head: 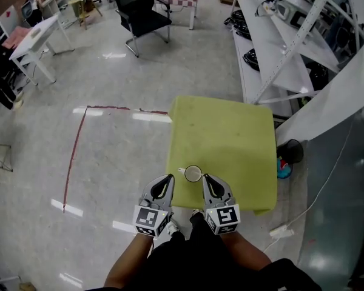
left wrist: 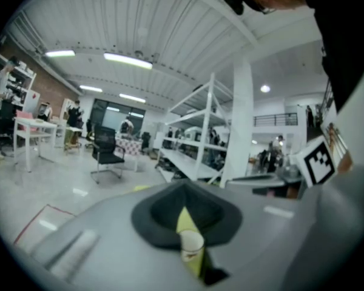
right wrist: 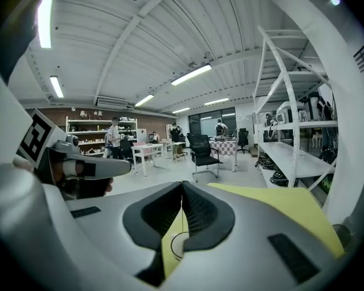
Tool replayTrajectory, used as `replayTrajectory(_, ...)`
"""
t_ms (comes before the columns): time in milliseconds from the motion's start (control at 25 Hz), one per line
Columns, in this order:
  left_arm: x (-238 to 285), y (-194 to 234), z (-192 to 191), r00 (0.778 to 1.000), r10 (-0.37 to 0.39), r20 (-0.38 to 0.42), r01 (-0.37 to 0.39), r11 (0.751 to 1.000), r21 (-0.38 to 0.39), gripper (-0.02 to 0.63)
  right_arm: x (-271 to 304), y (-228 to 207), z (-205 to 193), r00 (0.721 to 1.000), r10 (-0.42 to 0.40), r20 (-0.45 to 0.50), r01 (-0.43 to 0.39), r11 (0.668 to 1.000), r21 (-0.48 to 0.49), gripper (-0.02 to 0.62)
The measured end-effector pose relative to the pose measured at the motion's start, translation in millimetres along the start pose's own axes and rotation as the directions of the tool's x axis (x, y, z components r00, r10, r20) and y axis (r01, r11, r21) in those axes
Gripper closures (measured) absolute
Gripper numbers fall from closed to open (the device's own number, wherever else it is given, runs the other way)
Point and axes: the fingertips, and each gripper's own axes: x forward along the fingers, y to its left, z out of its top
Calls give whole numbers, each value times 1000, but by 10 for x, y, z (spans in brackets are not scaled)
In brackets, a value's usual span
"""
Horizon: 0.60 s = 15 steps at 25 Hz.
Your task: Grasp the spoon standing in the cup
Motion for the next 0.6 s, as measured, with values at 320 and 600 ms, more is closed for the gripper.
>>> replayTrajectory(320, 62, -103, 557, 994, -24, 104, 19, 999, 47, 600, -178, -29, 538, 994, -29, 103, 33, 999, -40, 584)
replayTrajectory(600, -58, -108, 940, 983, -37, 180, 22, 996, 88, 600, -252, 7, 939, 981, -53, 189, 65, 996, -60, 584)
